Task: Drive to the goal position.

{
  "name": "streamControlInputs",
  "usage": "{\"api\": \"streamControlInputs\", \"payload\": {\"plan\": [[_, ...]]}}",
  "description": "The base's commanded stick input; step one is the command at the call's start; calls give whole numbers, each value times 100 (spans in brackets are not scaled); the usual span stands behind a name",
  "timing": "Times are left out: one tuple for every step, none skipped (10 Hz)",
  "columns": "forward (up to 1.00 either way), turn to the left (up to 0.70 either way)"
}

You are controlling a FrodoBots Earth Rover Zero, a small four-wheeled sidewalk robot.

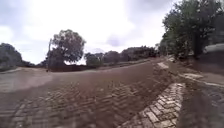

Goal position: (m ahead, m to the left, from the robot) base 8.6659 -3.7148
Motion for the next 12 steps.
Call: {"api": "streamControlInputs", "payload": {"plan": [[70,0],[70,0],[70,0],[70,0],[70,0],[70,0],[70,0],[70,0],[70,0],[70,0],[70,0],[70,0]]}}
